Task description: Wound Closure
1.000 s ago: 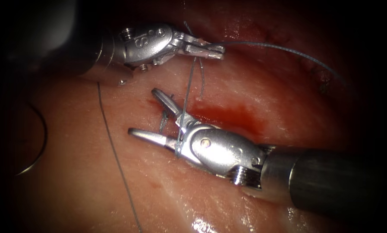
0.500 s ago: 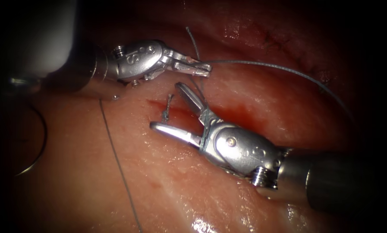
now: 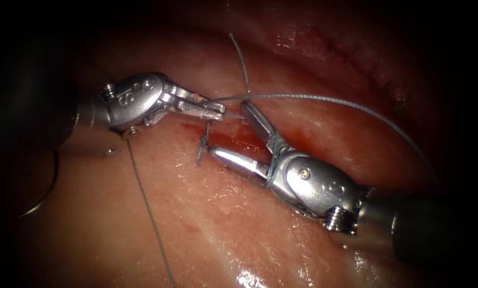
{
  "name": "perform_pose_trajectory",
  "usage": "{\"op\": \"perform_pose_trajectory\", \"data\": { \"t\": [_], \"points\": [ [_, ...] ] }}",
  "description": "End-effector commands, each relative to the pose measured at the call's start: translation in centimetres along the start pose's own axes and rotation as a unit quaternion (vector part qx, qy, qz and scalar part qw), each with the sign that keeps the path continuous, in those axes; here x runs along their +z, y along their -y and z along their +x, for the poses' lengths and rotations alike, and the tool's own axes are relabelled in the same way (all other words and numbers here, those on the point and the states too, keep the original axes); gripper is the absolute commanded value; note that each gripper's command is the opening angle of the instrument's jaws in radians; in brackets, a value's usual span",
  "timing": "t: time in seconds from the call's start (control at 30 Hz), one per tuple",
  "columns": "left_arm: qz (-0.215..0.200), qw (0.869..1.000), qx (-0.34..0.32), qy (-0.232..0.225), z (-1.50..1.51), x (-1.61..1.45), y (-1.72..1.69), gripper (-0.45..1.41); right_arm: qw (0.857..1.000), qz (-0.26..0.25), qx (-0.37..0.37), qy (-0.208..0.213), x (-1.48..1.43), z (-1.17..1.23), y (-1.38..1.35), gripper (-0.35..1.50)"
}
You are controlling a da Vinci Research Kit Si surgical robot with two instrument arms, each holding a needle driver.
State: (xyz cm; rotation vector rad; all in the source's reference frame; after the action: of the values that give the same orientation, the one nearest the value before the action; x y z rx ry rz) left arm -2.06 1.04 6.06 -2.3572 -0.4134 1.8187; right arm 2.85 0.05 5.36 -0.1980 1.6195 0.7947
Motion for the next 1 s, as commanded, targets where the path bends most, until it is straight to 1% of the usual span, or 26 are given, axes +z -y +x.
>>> {"op": "perform_pose_trajectory", "data": {
  "t": [0.03,1.0],
  "points": [
    [-0.001,1.000,-0.001,-0.001,-0.10,0.05,-0.01,-0.45,1.000,0.001,0.001,0.000,0.03,-0.08,0.05,1.08],
    [-0.001,1.000,-0.001,-0.001,-0.10,0.05,-0.01,-0.45,1.000,0.001,0.001,0.000,0.03,-0.08,0.05,1.08]
  ]
}}
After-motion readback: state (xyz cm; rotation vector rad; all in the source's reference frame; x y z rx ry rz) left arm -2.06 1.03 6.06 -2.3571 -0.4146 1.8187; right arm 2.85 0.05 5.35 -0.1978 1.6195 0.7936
